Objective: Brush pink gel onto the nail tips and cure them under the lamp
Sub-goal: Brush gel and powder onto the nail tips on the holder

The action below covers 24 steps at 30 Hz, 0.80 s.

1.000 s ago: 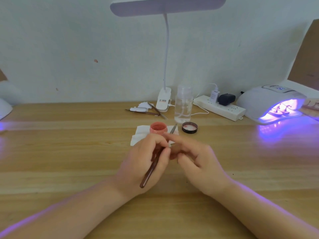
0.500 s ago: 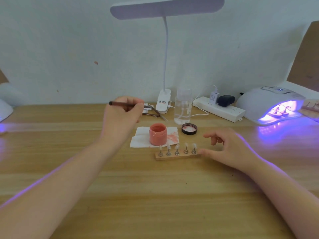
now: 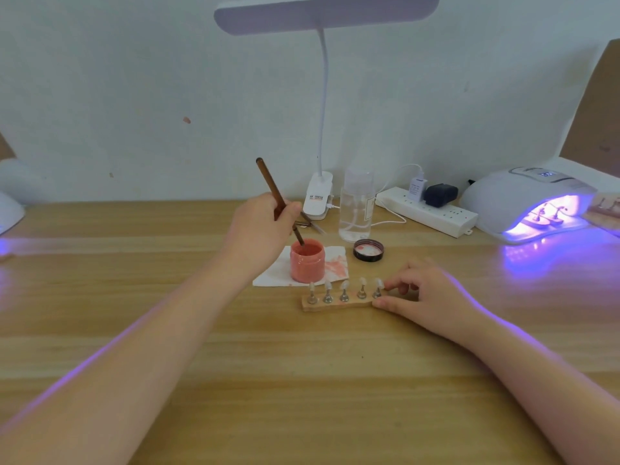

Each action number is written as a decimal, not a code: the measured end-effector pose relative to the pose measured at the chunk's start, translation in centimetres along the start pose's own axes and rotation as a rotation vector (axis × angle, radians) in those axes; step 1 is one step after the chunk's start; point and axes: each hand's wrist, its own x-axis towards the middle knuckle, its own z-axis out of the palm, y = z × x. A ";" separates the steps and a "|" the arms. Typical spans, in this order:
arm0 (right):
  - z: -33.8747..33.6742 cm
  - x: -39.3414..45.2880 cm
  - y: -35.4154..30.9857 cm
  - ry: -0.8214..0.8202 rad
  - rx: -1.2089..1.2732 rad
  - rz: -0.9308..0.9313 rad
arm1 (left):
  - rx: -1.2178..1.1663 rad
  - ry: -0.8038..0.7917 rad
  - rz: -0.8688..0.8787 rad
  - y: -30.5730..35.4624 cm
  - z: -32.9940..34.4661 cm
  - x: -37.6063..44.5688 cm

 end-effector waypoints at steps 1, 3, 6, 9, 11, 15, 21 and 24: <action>0.1 -0.1 -0.1 0.009 0.002 0.003 | 0.027 -0.005 0.005 0.0 0.1 0.1; 0.3 -0.1 -0.3 0.028 0.006 0.007 | 0.071 -0.013 0.016 -0.1 0.2 0.1; 0.6 0.1 -0.6 0.036 -0.009 0.013 | 0.091 -0.048 0.009 -0.2 0.5 0.0; 0.9 0.2 -1.0 0.043 -0.031 0.012 | 0.097 -0.083 0.002 -0.4 0.6 0.0; 1.0 0.1 -1.0 0.055 -0.031 0.013 | 0.092 -0.089 -0.001 -0.5 0.7 0.1; 1.1 0.1 -1.2 0.068 -0.023 0.022 | 0.123 -0.109 -0.009 -0.9 1.2 0.5; 1.2 0.0 -1.4 0.067 -0.029 0.022 | 0.175 -0.126 -0.015 -1.4 1.7 0.7; 1.1 0.0 -1.3 0.067 -0.034 0.022 | 0.107 -0.058 -0.030 -1.3 1.2 0.9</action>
